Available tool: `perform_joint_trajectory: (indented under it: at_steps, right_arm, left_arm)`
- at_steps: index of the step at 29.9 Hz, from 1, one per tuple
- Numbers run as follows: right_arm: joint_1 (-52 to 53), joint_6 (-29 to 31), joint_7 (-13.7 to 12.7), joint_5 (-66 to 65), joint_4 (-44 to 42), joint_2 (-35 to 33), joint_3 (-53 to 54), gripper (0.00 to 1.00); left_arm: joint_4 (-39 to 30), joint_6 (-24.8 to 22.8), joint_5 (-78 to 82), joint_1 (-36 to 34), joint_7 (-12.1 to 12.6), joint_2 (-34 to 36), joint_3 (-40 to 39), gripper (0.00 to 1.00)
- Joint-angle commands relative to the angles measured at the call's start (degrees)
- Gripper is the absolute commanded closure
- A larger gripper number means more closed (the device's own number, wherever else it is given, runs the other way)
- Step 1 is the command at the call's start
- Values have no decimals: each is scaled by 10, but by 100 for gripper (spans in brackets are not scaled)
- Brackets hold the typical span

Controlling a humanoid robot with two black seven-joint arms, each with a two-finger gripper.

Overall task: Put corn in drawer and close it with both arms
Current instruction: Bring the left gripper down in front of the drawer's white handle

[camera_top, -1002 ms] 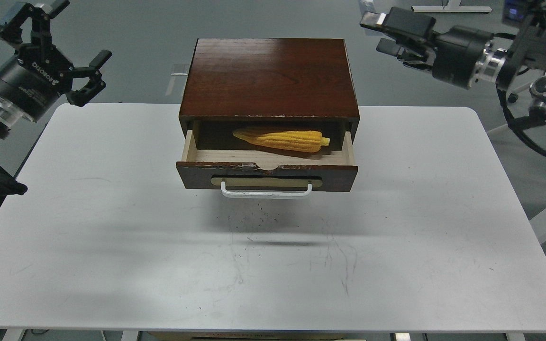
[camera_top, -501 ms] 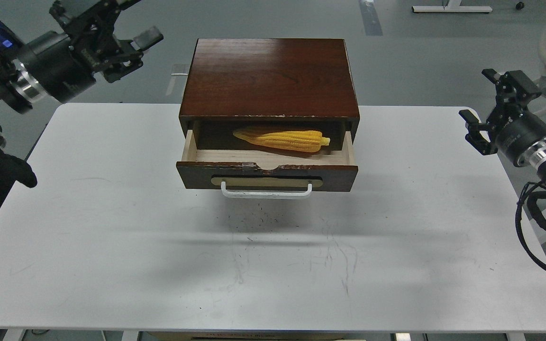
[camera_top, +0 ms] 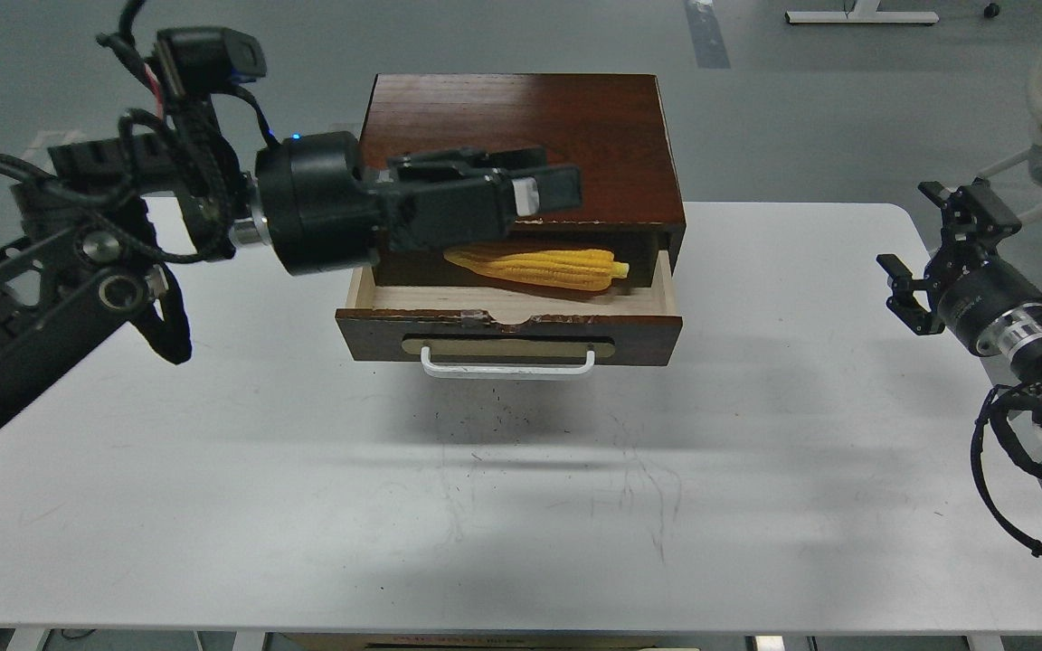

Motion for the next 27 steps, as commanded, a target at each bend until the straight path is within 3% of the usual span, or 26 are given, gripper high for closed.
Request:
perform_joint_trajectory:
  at_steps: [1,2,7,15,21,27]
  right_arm:
    - [0,0,0,0,0,0,-1,1]
    - [-1,0,0,0,0,0,-1,1]
    - [-4,0,0,-1,-1,0,-1,1]
    - [-10,0,0,-1,-1,5,-2,1]
    - [-13,0,0,-1,-1,6,-3,1]
    - [-17,0,0,-1,-1,6,-3,1]
  left_arm:
    - [-2,0,44,0,0,-26,51,91]
    - [-2,0,48,3,0,-28,66,100]
    - [-1,0,48,17,0,-24,122,100]
    - [5,0,39,125,0,-19,123,100]
    - [41,0,-1,188,53,-20,98,100]
    - [93,0,-87,188,62,-12,96,100]
